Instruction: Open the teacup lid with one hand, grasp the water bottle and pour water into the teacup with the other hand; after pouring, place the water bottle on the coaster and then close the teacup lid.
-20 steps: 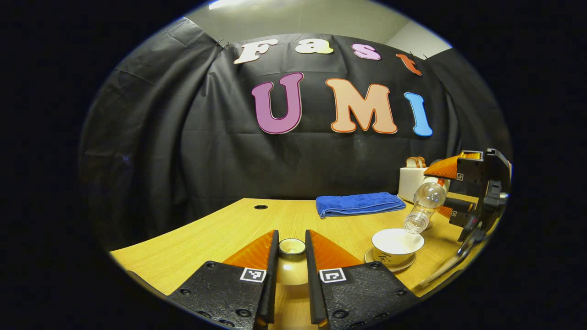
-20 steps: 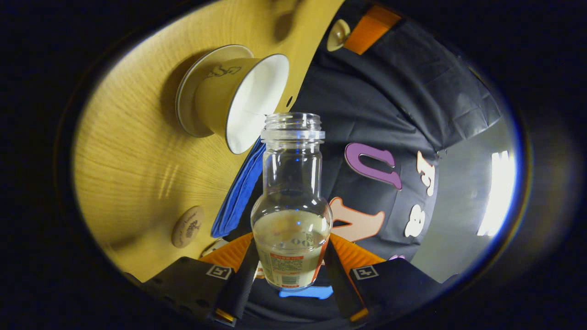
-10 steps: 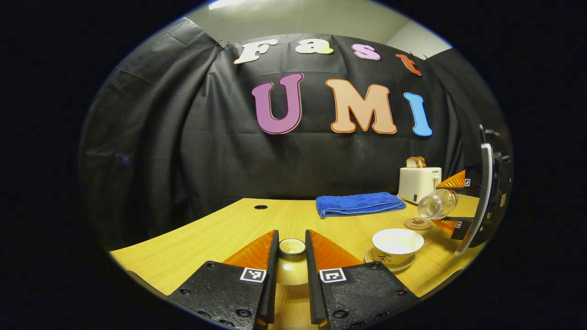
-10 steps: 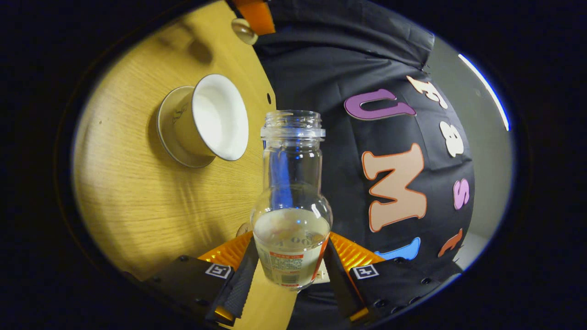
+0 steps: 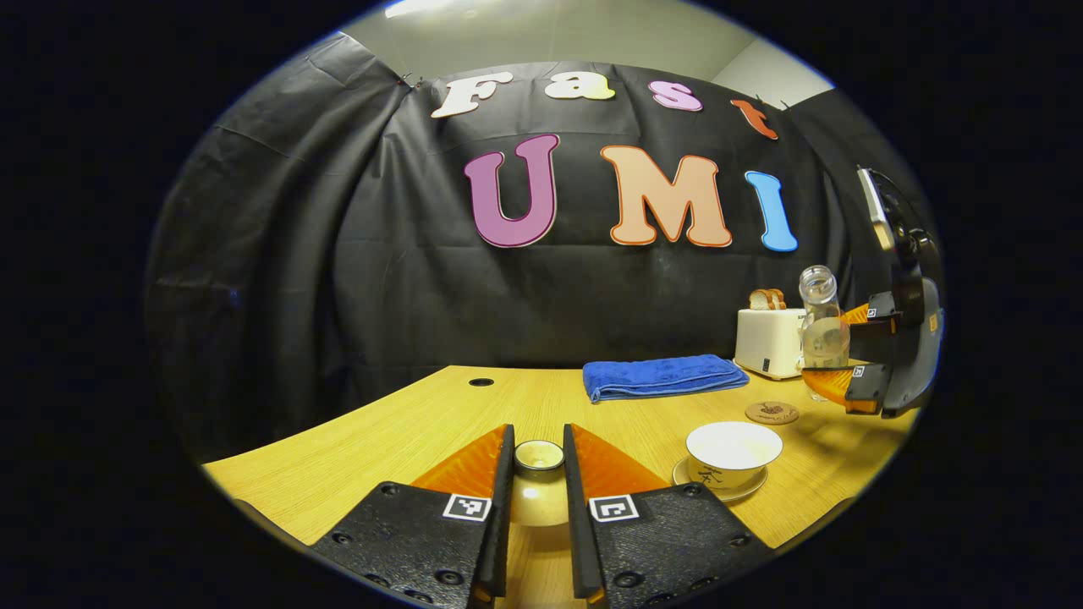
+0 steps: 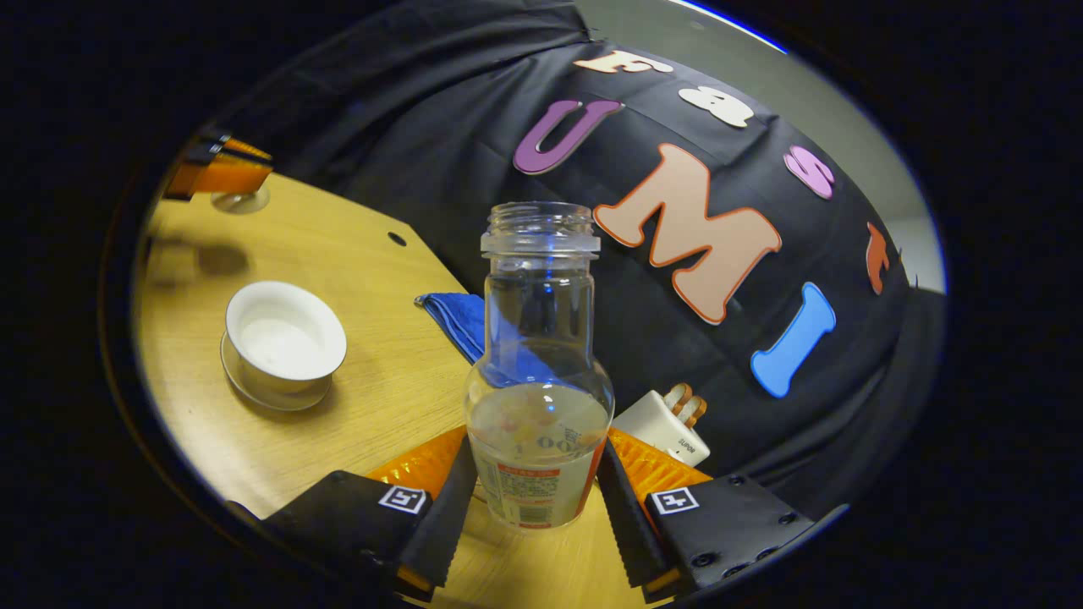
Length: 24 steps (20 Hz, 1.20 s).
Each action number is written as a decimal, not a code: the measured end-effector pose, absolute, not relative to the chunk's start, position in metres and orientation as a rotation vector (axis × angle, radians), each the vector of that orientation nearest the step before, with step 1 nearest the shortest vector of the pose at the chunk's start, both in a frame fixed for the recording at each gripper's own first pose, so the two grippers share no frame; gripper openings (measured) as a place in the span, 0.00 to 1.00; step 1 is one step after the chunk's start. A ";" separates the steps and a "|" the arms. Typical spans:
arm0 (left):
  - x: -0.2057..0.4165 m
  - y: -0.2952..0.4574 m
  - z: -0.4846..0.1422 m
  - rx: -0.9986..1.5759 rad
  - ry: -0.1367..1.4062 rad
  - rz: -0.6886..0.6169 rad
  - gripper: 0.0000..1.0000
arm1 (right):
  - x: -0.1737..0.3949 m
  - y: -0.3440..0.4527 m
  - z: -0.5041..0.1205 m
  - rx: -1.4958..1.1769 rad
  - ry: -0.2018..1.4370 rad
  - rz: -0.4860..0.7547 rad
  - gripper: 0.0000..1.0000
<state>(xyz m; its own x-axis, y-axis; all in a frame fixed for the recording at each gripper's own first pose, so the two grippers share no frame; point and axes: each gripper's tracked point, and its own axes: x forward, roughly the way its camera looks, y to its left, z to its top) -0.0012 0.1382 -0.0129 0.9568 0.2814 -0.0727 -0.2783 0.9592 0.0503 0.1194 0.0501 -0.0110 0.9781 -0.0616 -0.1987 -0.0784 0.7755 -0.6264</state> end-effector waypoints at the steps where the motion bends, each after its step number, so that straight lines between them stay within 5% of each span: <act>1: 0.000 0.138 -0.013 0.040 0.080 0.284 0.28 | 0.123 0.050 -0.013 -0.604 0.221 0.014 0.79; 9: -0.002 0.138 -0.013 0.040 0.081 0.284 0.28 | 0.160 0.028 -0.031 -0.227 0.255 -0.003 0.81; 24: 0.000 0.138 -0.013 0.039 0.078 0.282 0.28 | 0.196 0.017 -0.066 -0.064 0.268 -0.062 0.80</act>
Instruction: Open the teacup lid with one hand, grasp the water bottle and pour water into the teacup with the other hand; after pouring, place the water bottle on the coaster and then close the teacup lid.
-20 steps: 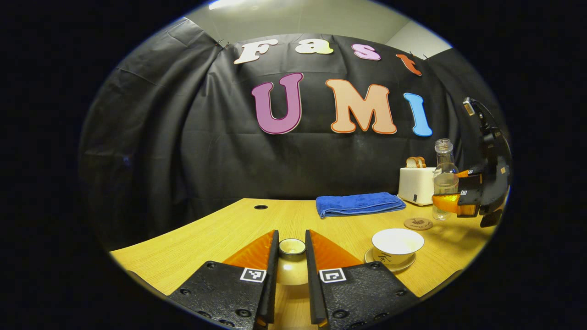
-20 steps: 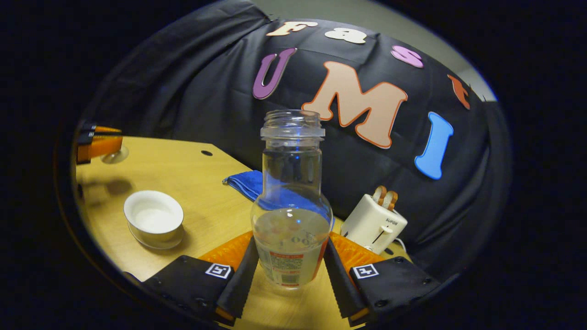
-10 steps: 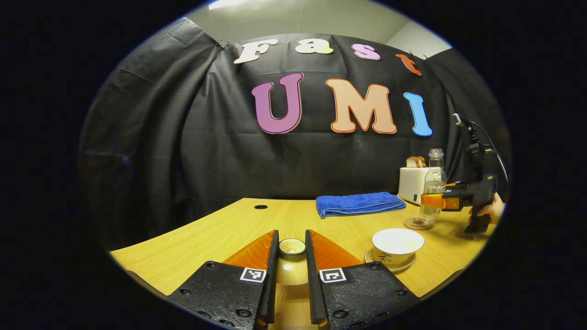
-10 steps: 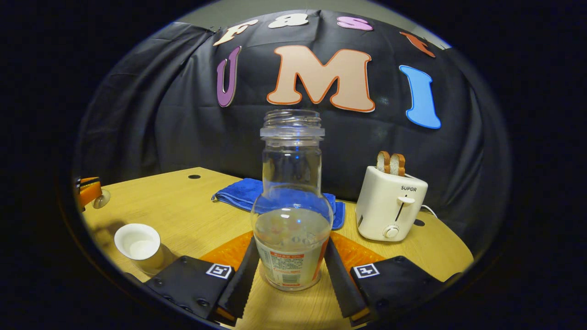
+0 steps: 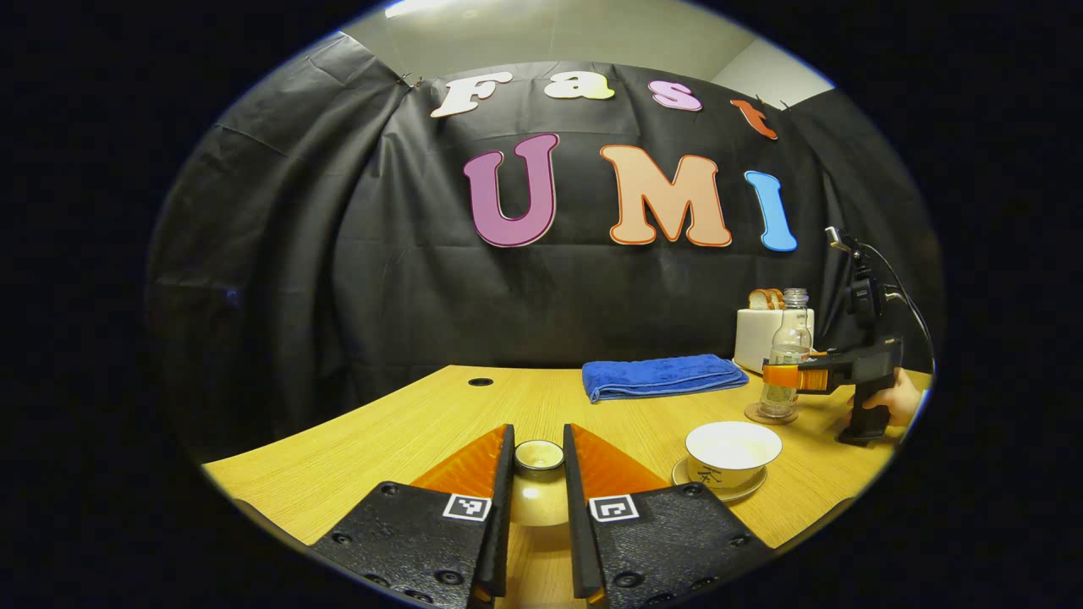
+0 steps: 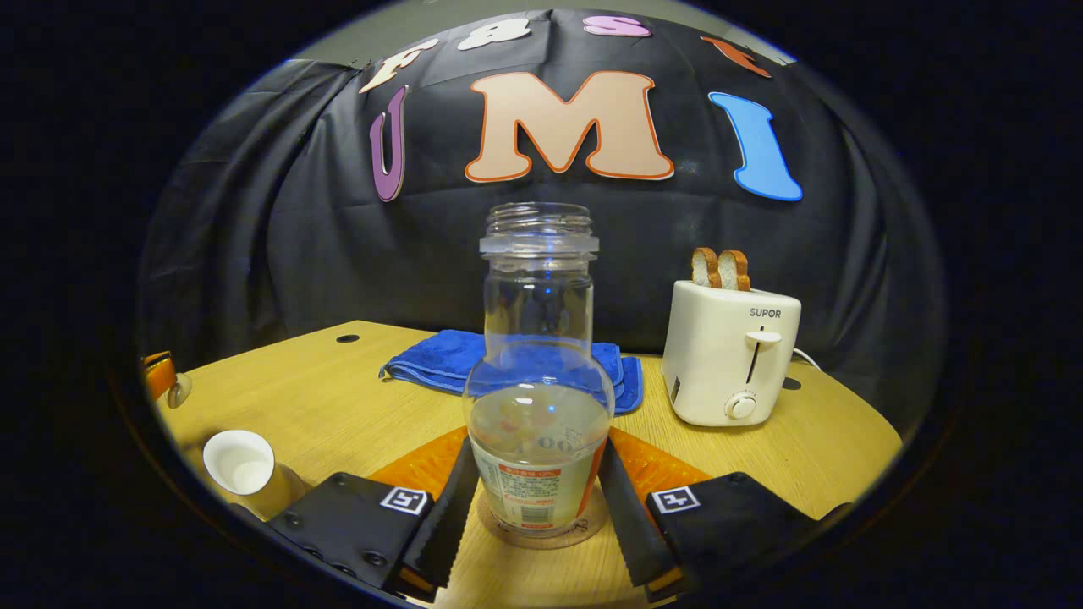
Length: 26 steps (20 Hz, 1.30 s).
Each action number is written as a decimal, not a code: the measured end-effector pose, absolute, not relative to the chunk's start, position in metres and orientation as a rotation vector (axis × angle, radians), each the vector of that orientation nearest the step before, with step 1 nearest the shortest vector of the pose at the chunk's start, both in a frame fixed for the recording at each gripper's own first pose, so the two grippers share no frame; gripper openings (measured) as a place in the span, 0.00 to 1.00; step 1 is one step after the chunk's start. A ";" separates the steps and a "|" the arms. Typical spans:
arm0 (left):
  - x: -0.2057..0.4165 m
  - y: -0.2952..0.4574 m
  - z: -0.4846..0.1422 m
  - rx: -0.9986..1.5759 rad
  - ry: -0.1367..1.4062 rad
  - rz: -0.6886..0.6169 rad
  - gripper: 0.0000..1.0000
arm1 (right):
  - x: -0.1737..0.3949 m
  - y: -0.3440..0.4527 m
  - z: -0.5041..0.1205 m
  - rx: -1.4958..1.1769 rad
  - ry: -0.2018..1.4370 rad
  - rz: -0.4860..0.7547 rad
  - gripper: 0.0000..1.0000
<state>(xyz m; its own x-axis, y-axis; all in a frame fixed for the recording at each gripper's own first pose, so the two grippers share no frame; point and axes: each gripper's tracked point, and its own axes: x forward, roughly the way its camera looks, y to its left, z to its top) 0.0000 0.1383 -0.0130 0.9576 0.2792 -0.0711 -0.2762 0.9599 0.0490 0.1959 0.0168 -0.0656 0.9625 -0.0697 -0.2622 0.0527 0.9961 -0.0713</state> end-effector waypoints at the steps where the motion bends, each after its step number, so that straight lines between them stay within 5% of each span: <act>1: -0.001 0.138 -0.013 0.039 0.080 0.282 0.27 | 0.197 0.016 -0.065 -0.070 0.264 -0.066 0.80; 26: 0.002 0.133 -0.014 0.036 0.079 0.258 0.28 | 0.164 0.008 -0.059 -0.035 0.234 -0.067 0.92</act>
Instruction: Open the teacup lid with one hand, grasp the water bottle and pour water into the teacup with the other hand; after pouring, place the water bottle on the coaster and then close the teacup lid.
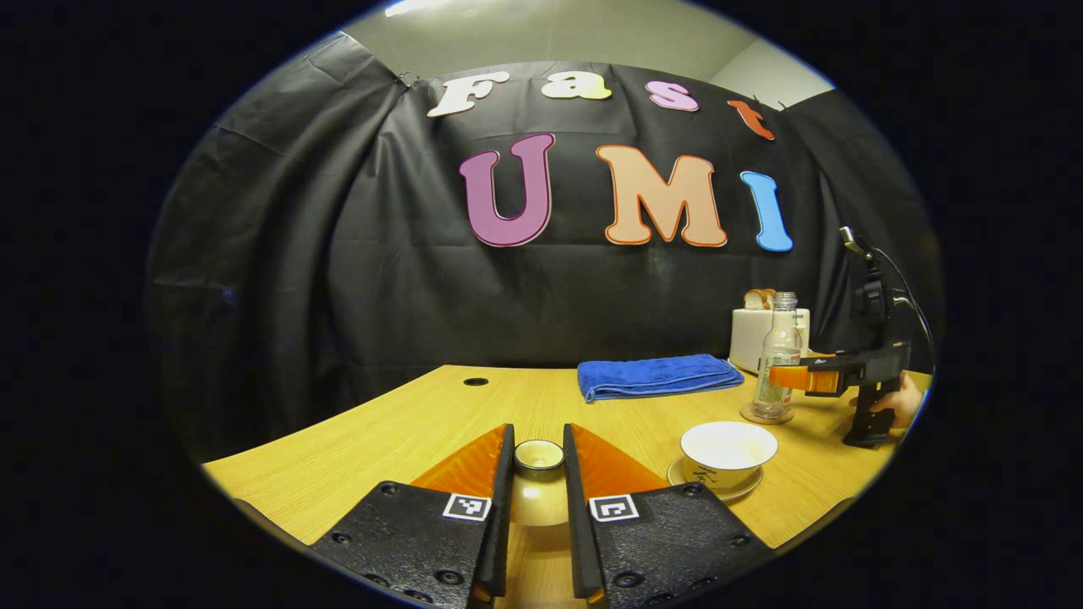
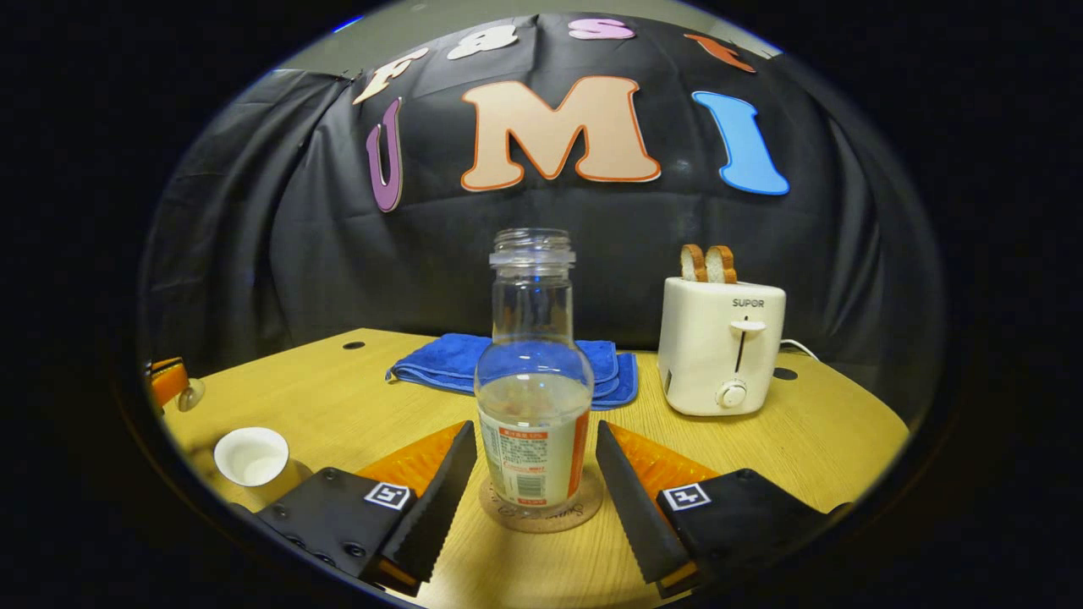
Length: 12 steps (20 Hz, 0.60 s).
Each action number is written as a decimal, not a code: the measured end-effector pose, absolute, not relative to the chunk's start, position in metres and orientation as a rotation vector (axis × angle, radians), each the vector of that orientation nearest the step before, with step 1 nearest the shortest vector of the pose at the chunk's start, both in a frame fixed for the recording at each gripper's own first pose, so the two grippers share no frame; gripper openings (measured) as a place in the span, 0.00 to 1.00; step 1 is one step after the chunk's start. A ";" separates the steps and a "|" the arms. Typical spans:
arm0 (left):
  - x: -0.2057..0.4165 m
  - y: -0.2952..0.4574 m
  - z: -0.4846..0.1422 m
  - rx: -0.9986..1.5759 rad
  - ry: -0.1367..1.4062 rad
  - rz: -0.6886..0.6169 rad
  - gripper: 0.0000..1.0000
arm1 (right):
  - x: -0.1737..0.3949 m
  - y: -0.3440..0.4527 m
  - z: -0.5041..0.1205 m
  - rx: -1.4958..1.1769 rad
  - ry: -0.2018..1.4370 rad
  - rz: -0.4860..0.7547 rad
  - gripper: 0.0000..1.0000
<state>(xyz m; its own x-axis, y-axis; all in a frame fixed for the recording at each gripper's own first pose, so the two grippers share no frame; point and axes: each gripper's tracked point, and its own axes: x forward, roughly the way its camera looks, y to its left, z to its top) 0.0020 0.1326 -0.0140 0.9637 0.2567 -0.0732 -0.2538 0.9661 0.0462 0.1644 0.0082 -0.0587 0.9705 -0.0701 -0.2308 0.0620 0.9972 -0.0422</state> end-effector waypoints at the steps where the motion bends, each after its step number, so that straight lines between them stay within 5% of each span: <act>1: 0.005 0.130 -0.015 0.035 0.080 0.256 0.28 | 0.158 0.008 -0.057 -0.039 0.227 -0.067 0.91; 12: 0.049 0.074 -0.020 0.030 0.085 0.135 0.28 | 0.096 0.001 -0.025 -0.038 0.072 -0.091 0.91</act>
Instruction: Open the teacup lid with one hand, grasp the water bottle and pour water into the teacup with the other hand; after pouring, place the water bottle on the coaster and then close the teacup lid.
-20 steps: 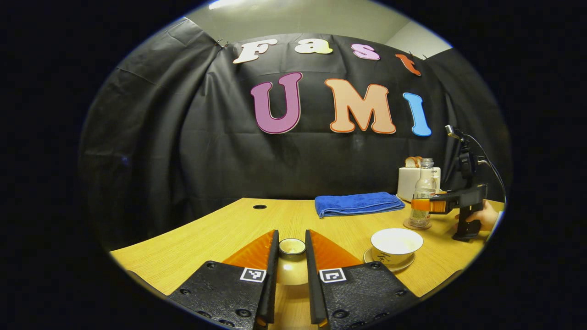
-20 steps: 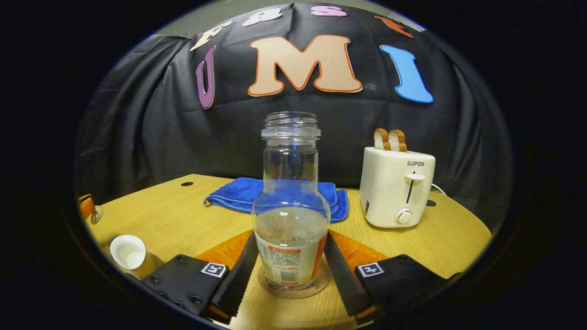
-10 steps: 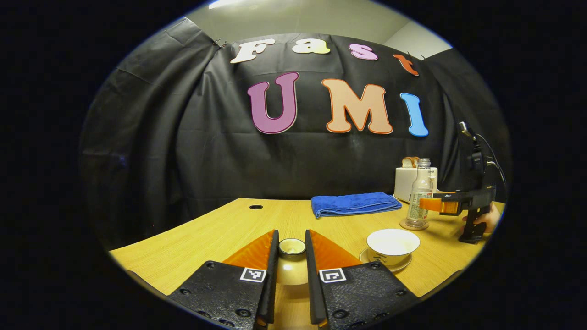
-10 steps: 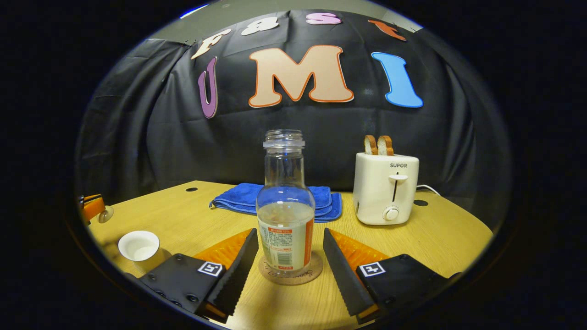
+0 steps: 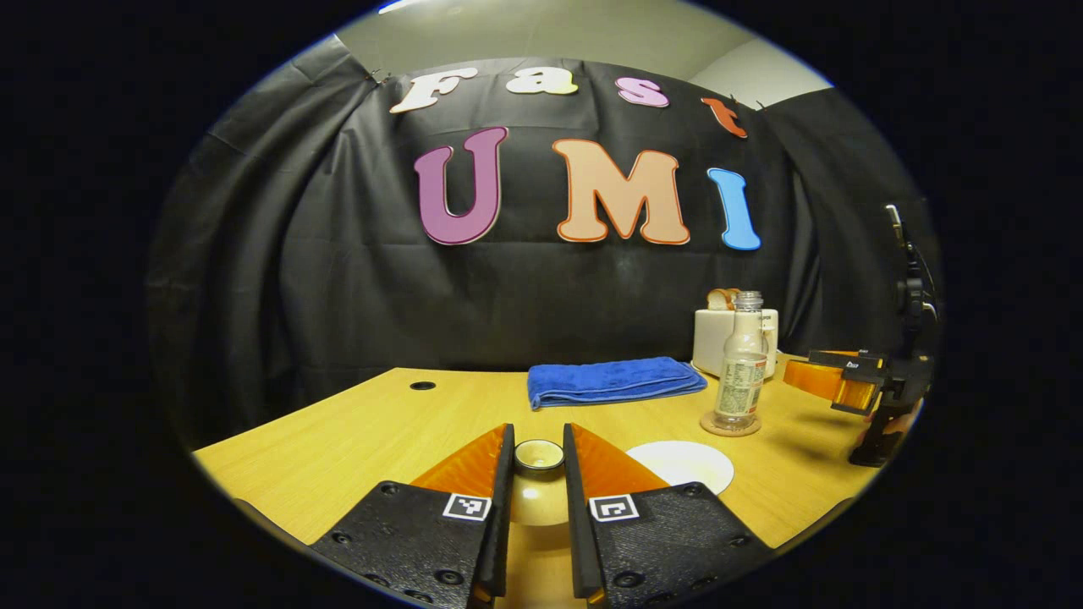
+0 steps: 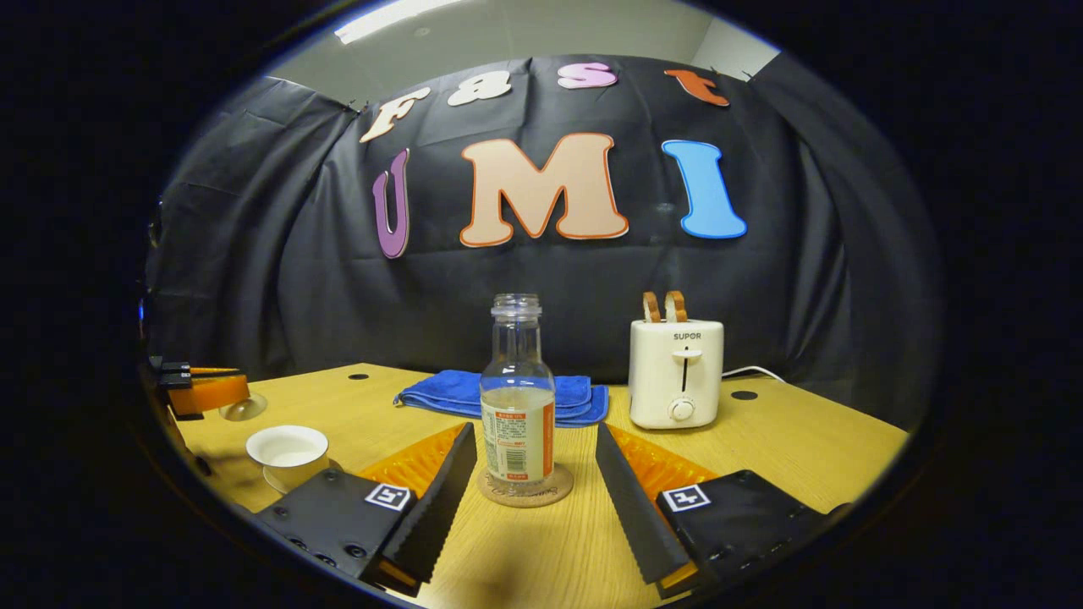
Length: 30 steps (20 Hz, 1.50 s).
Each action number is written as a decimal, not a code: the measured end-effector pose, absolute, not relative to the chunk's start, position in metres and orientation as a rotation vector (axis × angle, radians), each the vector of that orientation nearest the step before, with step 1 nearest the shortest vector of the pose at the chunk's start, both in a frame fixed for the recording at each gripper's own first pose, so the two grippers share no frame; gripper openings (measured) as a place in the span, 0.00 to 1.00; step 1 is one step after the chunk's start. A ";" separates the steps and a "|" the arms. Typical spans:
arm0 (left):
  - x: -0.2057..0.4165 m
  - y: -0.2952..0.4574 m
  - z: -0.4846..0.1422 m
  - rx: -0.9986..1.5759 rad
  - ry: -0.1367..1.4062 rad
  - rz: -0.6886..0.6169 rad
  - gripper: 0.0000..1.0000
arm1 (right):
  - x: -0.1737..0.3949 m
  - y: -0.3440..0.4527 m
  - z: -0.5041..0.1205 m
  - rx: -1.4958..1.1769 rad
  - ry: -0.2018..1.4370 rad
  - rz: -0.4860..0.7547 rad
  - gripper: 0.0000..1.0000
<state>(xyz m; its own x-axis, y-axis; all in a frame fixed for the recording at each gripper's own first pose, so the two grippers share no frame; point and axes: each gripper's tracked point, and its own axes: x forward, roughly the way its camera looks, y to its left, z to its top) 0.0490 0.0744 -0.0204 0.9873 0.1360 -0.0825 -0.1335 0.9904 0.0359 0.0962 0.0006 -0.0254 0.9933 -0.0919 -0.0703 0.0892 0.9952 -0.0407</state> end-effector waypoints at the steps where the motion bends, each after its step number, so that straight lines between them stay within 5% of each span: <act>1: 0.052 0.070 -0.020 0.030 0.084 0.125 0.28 | 0.092 0.003 -0.024 -0.037 0.069 -0.081 0.92; 10: 0.073 0.018 -0.022 0.022 0.084 -0.017 0.28 | 0.059 0.000 -0.019 -0.035 0.067 -0.061 0.94; 12: 0.076 0.003 -0.022 0.021 0.084 -0.056 0.28 | 0.053 -0.004 -0.018 -0.035 0.065 -0.062 0.87; 14: 0.075 -0.006 -0.023 0.021 0.085 -0.086 0.28 | 0.049 -0.006 -0.017 -0.036 0.065 -0.066 0.94; 17: 0.074 -0.012 -0.023 0.018 0.086 -0.104 0.28 | 0.050 -0.007 -0.017 -0.036 0.066 -0.071 0.94; 18: 0.072 -0.014 -0.022 0.018 0.085 -0.110 0.28 | 0.048 -0.007 -0.017 -0.036 0.066 -0.070 0.87; 20: 0.070 -0.015 -0.023 0.019 0.088 -0.120 0.28 | 0.049 -0.008 -0.017 -0.036 0.066 -0.068 0.94; 22: 0.068 -0.014 -0.020 0.017 0.082 -0.113 0.28 | 0.049 -0.008 -0.017 -0.036 0.067 -0.067 0.87; 30: 0.068 -0.012 -0.021 0.018 0.081 -0.097 0.31 | 0.050 -0.009 -0.017 -0.037 0.067 -0.069 0.87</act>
